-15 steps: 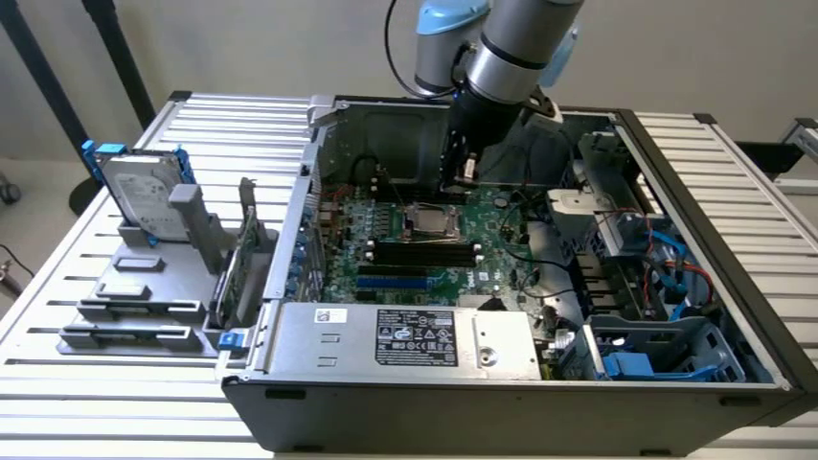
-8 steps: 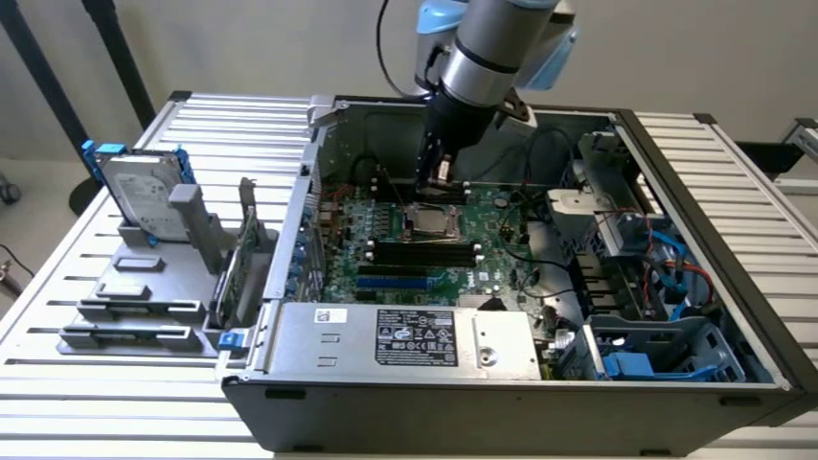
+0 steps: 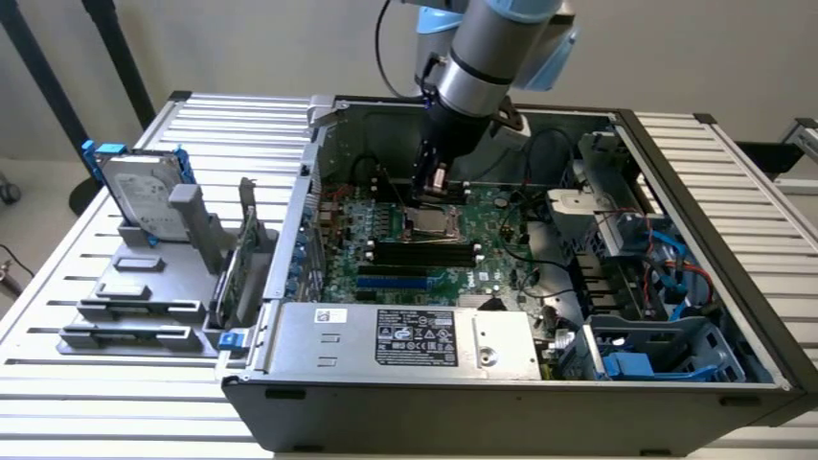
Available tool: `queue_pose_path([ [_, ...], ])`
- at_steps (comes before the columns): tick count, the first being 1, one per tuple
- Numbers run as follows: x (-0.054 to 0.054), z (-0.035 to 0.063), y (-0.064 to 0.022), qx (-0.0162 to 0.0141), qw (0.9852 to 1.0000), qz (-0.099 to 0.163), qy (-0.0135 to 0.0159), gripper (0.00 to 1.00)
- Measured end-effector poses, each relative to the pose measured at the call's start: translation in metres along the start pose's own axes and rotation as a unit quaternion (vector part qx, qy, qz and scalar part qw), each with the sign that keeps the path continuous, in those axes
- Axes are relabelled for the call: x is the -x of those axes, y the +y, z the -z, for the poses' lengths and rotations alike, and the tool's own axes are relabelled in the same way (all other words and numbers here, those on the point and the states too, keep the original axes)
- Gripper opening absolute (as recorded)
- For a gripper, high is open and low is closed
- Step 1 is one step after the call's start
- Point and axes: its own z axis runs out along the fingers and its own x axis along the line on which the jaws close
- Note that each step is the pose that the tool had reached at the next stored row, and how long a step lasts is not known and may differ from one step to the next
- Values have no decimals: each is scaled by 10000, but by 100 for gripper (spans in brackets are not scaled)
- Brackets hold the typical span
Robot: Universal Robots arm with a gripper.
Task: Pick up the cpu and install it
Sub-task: 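Close the cpu cover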
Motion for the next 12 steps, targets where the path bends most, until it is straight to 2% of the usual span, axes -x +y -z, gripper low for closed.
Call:
queue_pose_path([
  [12,8,-143,14,-53,10000,-2,2,11],
])
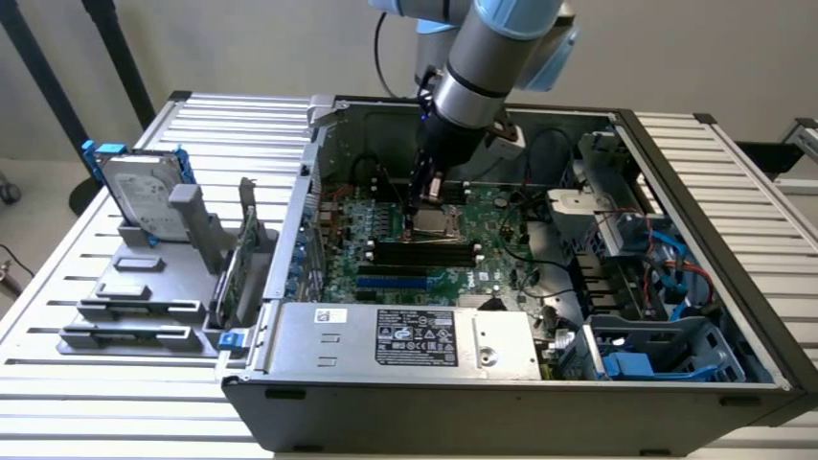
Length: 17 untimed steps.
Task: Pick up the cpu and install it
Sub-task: 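Close the cpu cover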
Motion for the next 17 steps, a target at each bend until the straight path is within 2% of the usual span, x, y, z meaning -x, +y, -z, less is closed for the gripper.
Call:
queue_pose_path([
  [7,4,-65,6,-34,10000,-1,4,11],
  [17,10,-174,32,-46,10000,1,15,11],
])
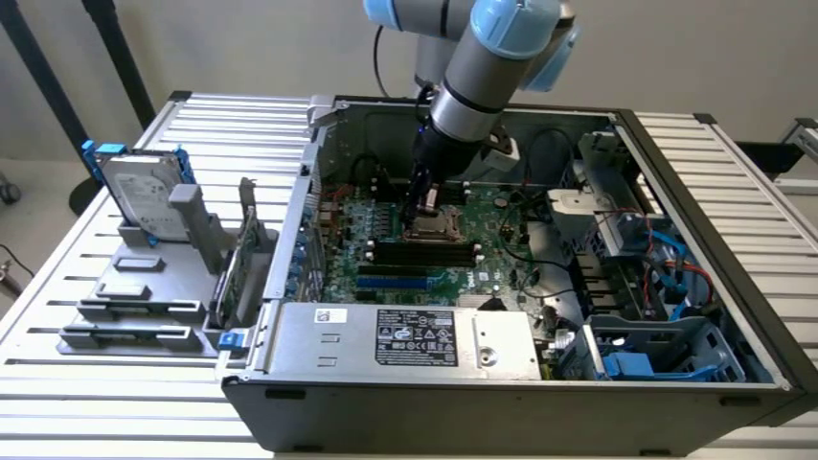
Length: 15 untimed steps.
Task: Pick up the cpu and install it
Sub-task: 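Close the cpu cover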
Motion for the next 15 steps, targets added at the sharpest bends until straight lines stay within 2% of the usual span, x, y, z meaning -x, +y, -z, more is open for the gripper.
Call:
queue_pose_path([
  [3,2,-13,2,-13,10000,2,10,11],
  [6,-3,13,-18,-33,10000,11,48,11],
  [8,-3,54,-53,-41,10000,14,54,11],
  [15,21,77,-229,-74,9999,38,139,11],
])
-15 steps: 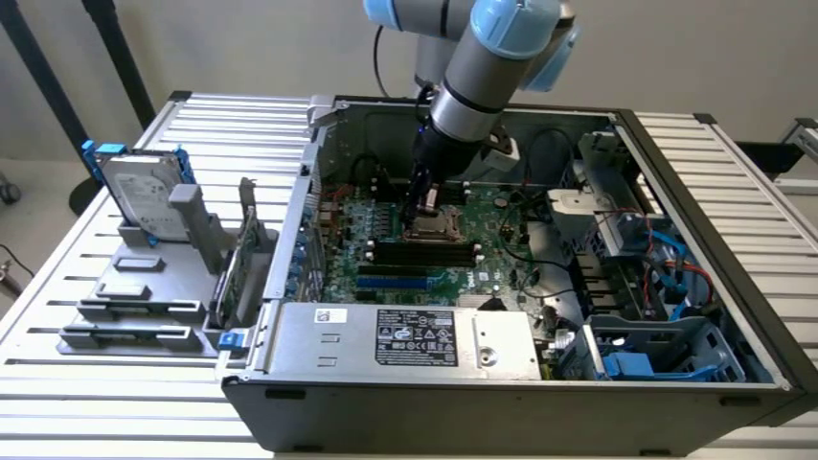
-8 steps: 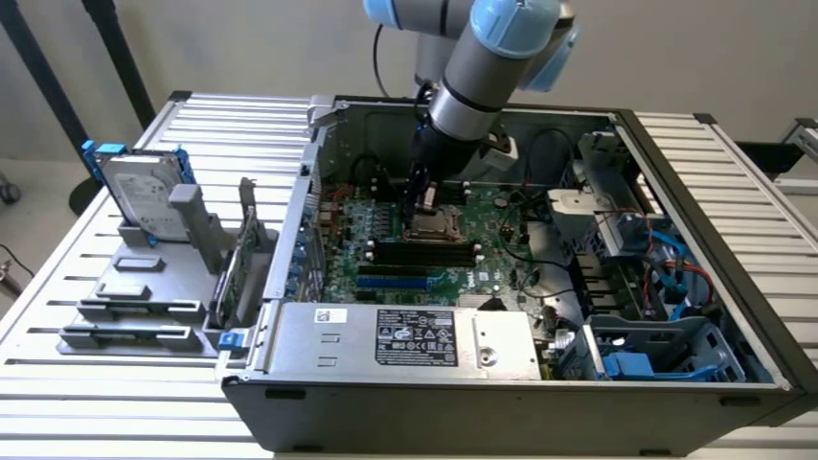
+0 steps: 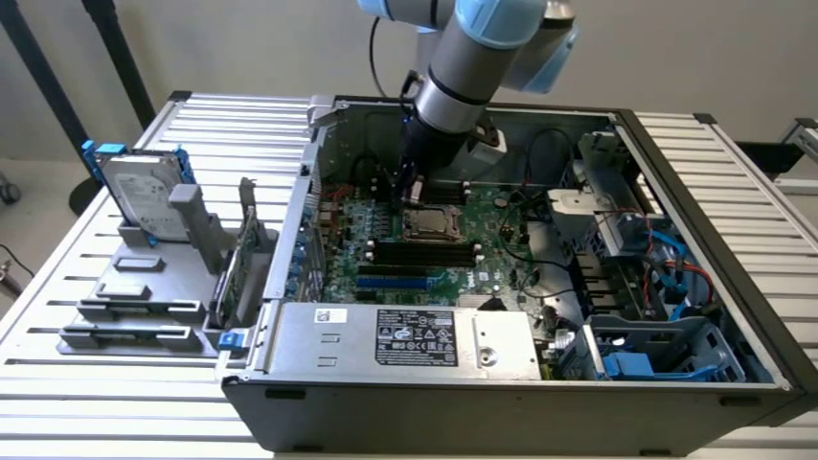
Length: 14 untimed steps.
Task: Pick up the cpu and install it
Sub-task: 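Close the cpu cover, then install the first cpu locking lever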
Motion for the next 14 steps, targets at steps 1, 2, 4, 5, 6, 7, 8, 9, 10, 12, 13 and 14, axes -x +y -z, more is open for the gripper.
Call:
queue_pose_path([
  [1,2,5,-25,-3,10000,3,9,11],
  [2,2,15,-43,-3,10000,3,12,11],
  [4,2,22,-48,-3,10000,3,13,11],
  [5,2,22,-48,-3,10000,4,12,11],
  [6,2,22,-48,-3,10000,4,12,11],
  [7,2,23,-49,-3,10000,3,12,11],
  [8,2,23,-49,-3,10000,3,12,11],
  [9,2,23,-49,-3,10000,3,12,11],
  [10,2,23,-49,-3,10000,3,12,11],
  [12,2,23,-49,-3,10000,3,12,11],
  [13,2,23,-49,-3,10000,3,12,11],
  [14,2,23,-49,-3,10000,3,12,11],
])
